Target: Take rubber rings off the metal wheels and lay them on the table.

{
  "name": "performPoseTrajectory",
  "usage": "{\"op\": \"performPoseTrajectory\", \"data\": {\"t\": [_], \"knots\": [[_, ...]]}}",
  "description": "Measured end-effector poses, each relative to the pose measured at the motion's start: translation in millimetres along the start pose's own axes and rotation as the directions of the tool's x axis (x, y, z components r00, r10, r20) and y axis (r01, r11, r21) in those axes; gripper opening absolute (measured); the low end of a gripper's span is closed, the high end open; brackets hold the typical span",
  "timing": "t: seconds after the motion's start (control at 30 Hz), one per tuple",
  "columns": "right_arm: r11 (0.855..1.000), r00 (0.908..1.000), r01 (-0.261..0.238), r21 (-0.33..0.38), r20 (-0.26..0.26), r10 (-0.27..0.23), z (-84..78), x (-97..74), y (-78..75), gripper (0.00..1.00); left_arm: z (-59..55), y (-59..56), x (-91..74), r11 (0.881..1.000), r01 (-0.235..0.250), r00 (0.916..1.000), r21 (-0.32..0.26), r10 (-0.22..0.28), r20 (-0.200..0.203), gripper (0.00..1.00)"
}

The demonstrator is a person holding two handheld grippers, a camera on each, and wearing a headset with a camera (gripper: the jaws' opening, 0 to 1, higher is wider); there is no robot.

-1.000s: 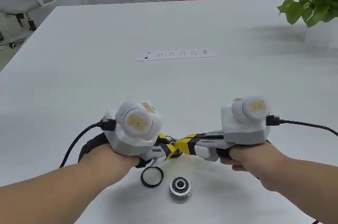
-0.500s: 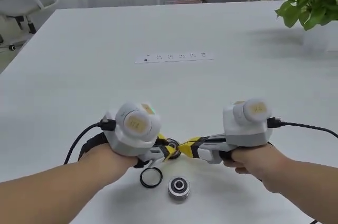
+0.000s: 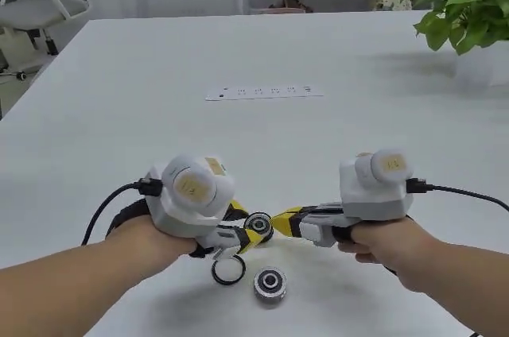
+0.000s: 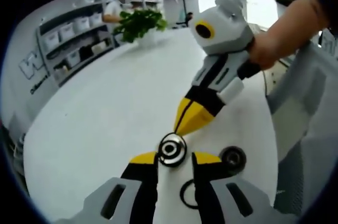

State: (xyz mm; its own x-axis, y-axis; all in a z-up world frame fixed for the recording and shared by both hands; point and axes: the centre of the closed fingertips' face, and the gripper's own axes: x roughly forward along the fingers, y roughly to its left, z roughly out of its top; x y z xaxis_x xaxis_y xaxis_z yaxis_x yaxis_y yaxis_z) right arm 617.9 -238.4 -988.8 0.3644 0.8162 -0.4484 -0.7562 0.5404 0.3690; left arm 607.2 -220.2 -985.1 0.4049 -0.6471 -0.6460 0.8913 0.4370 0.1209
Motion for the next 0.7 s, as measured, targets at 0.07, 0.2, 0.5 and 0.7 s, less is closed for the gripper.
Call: {"op": "performPoseTrajectory", "data": {"t": [0.07,0.2,0.5,0.7], "knots": [[1.0,1.0,-0.004,-0.002,0.002,0.004,1.4,-1.1,1.4,0.0,0.2,-1.0,-7.5,1.0,0.007,1.0,0.013,-0.007,0.005,0.28],[1.0,0.9999,-0.008,0.0,0.01,0.008,4.4,-3.5,4.4,0.0,0.8,-0.3,-20.3,1.0,0.012,0.9997,0.014,-0.012,0.02,0.34],[0.999,0.9993,-0.034,0.003,0.017,0.034,8.9,-6.8,16.0,0.0,7.6,-3.6,-46.5,1.0,0.019,0.9965,-0.019,-0.017,0.081,0.46],[0.998,0.998,-0.062,0.009,0.014,0.062,8.6,-6.9,25.4,0.0,4.1,-8.0,-63.3,0.998,0.024,0.9939,-0.056,-0.017,0.109,0.53]]}}
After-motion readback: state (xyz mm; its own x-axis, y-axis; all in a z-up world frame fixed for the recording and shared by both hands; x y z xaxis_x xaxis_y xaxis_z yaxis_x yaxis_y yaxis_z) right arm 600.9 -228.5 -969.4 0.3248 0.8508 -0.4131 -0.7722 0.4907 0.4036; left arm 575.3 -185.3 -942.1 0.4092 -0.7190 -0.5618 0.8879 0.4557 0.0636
